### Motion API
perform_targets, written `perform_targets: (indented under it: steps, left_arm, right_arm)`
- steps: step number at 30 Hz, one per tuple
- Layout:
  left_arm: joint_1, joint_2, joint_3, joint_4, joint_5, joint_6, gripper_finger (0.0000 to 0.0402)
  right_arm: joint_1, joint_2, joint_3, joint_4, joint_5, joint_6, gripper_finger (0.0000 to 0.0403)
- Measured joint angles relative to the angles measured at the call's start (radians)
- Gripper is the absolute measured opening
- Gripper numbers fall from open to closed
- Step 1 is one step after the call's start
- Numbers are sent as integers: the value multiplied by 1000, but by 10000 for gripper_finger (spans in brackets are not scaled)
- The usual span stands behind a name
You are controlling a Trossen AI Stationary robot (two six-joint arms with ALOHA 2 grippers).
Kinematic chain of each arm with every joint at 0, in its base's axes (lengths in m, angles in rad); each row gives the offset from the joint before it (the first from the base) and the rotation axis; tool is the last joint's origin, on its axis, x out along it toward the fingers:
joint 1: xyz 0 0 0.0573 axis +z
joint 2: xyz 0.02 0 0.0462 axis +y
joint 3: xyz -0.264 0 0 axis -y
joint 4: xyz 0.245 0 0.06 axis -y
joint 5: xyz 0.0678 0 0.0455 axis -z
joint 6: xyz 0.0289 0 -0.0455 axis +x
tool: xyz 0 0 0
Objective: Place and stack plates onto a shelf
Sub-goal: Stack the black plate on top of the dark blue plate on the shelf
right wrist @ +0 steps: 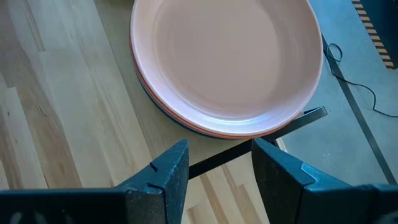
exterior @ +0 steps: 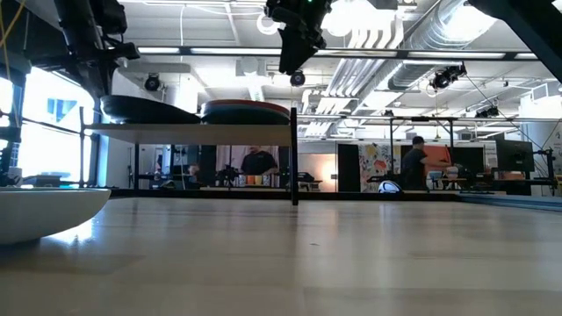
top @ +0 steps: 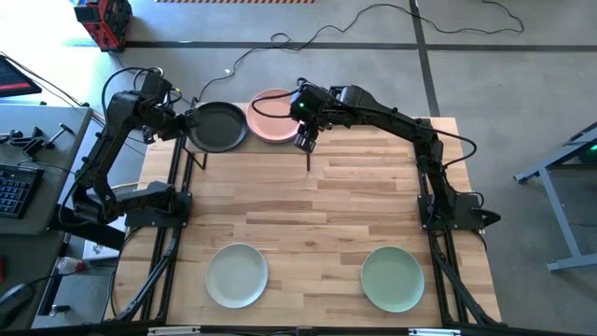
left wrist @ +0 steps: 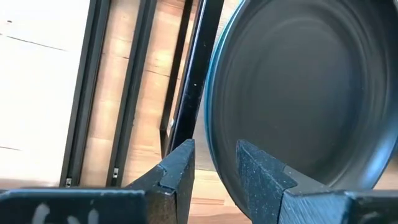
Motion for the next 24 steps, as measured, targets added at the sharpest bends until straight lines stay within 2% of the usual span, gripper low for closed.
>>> perform_targets:
  steps: [11, 24]
  left_arm:
    - [0, 0, 0, -47, -116, -19, 89]
    - [0, 0, 0, -35, -173, -17, 78]
  right_arm:
    - [2, 0, 0, -1, -1, 0, 154]
    - [2, 0, 0, -2, -1, 2, 154]
